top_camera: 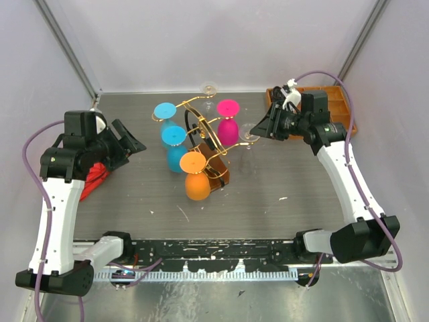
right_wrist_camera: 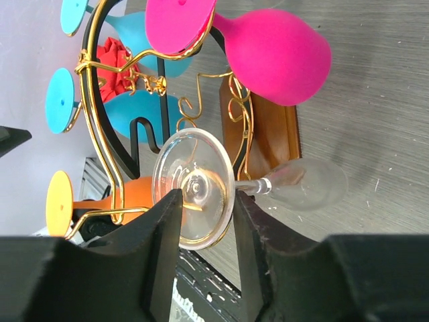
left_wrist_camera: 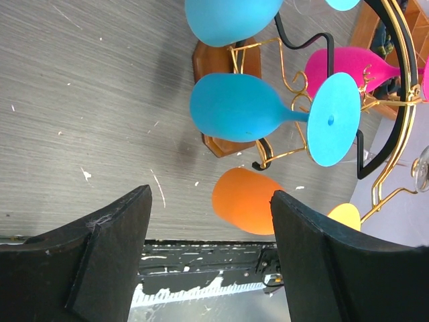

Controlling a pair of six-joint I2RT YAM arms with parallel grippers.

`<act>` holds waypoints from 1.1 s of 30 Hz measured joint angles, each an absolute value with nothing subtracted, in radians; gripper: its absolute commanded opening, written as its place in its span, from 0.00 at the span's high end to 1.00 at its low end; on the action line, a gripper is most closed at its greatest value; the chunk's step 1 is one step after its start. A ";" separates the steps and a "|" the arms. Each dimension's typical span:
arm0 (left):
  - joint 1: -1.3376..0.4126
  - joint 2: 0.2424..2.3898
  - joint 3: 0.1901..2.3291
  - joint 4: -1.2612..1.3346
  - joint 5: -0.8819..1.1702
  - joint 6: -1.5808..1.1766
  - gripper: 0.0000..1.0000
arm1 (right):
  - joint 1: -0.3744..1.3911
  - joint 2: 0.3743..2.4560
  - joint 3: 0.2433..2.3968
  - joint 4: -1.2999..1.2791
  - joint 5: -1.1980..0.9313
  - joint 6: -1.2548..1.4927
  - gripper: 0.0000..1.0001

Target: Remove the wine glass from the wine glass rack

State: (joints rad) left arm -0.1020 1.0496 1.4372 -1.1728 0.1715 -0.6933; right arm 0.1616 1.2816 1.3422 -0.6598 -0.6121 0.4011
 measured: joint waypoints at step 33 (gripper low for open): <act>-0.102 1.024 1.437 -1.178 0.195 -0.712 0.19 | 0.105 1.282 1.358 -0.635 -0.717 0.482 1.00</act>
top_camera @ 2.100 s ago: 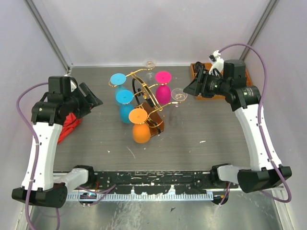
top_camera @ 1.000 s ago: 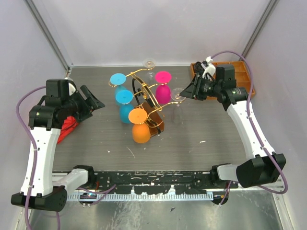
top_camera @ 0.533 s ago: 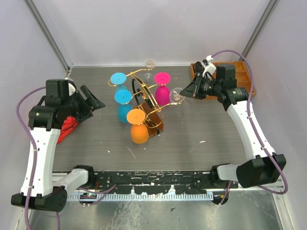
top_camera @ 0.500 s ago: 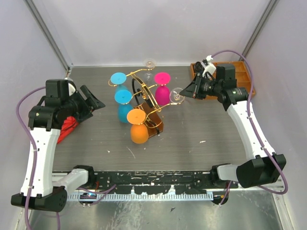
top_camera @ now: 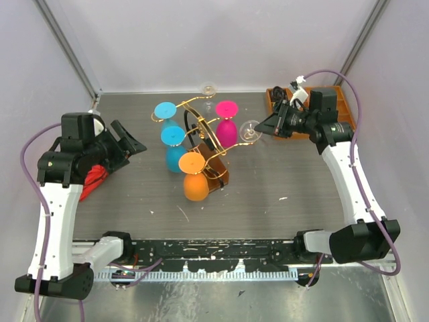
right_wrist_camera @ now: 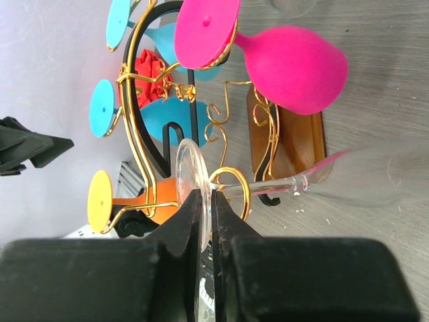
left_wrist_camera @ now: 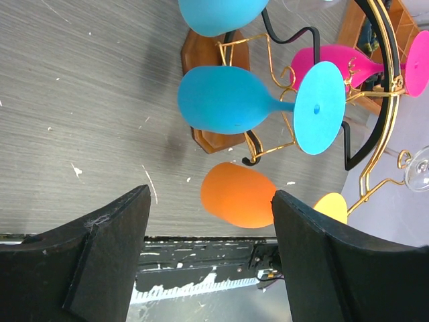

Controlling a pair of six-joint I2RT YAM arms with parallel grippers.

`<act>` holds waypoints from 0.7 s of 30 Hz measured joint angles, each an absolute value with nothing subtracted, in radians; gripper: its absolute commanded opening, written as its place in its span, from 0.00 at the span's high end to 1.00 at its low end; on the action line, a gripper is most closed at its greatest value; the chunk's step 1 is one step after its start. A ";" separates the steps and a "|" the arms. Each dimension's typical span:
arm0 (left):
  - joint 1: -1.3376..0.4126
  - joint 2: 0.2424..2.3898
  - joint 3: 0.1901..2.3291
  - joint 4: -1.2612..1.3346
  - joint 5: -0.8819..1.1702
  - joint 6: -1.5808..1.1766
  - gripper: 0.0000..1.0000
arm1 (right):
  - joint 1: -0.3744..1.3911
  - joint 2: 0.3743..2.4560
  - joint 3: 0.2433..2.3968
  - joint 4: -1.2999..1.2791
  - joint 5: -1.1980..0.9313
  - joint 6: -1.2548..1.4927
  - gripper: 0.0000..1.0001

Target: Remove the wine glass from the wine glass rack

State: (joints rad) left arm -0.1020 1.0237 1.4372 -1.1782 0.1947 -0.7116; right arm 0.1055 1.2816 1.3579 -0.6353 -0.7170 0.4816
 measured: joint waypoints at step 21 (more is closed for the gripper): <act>-0.102 1.023 1.426 -1.168 0.239 -0.731 0.14 | 0.076 1.167 1.198 -0.525 -0.898 0.625 1.00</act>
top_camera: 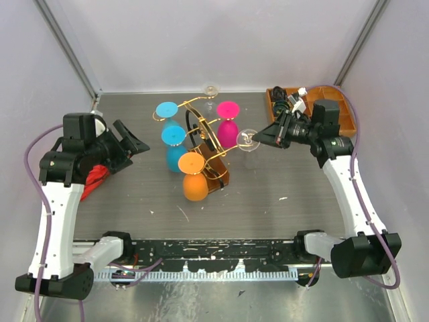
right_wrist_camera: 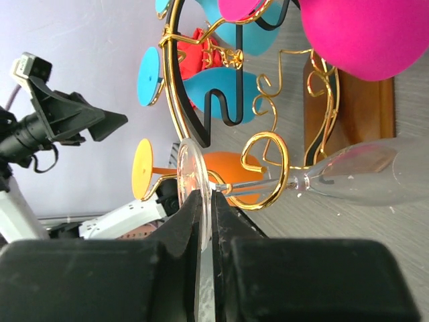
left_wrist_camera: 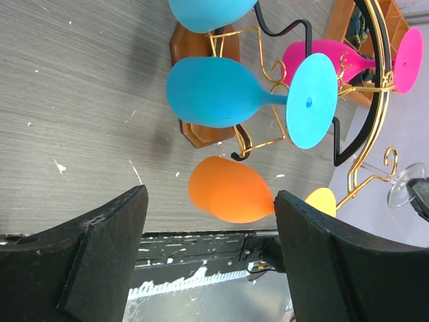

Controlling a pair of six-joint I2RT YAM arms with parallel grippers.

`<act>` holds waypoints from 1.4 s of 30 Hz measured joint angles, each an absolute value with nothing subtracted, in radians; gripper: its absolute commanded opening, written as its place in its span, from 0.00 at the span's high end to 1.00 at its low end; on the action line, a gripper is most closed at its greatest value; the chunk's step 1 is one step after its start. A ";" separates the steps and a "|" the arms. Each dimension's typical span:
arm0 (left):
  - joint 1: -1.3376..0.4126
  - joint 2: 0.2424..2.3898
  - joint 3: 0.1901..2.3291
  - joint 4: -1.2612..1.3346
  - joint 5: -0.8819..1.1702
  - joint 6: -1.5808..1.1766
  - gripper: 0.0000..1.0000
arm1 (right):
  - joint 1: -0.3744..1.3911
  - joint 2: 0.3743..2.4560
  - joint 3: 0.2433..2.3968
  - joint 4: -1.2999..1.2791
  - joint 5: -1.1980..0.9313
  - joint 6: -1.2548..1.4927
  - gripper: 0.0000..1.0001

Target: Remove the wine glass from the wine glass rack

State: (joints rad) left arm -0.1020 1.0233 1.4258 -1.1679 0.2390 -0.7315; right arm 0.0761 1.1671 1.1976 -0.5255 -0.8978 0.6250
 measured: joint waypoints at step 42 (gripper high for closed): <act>-0.102 1.121 1.554 -0.886 0.298 -0.883 0.21 | 0.296 1.391 1.798 -0.515 -0.643 0.323 1.00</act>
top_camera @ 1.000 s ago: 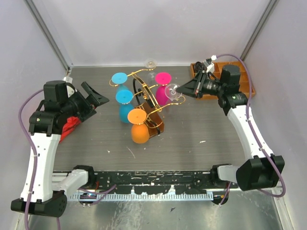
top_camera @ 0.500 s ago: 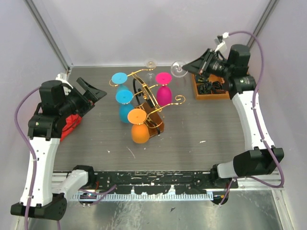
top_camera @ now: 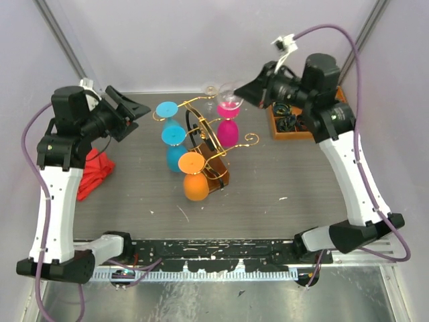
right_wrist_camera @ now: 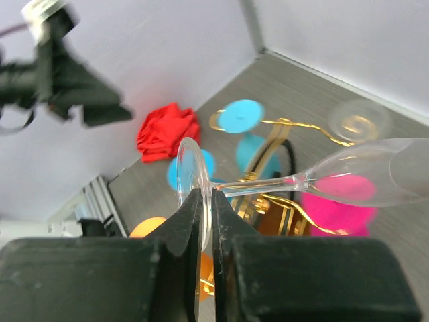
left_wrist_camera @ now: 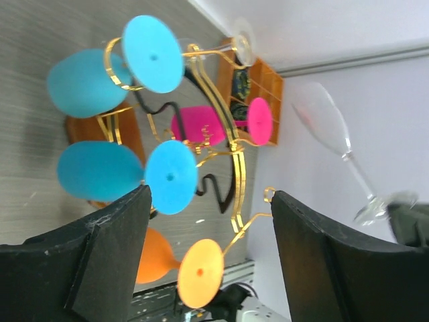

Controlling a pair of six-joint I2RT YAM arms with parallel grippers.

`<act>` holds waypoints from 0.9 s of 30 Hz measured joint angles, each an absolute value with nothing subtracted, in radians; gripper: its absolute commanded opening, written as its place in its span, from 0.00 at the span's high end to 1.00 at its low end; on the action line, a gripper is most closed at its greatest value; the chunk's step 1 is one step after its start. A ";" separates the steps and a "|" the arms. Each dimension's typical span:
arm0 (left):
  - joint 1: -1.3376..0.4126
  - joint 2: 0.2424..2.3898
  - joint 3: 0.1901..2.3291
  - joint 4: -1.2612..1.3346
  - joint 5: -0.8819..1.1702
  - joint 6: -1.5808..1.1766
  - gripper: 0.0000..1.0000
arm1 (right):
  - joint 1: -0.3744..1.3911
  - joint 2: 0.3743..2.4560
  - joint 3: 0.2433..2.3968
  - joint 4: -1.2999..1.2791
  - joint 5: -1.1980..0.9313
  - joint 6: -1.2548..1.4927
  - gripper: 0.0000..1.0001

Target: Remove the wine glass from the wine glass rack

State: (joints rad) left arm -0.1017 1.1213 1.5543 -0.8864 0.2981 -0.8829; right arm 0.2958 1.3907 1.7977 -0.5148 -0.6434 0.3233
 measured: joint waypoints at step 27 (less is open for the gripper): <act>-0.170 1.437 1.932 -0.764 0.722 -1.157 0.27 | 0.925 1.407 1.861 -0.669 -0.449 -0.463 1.00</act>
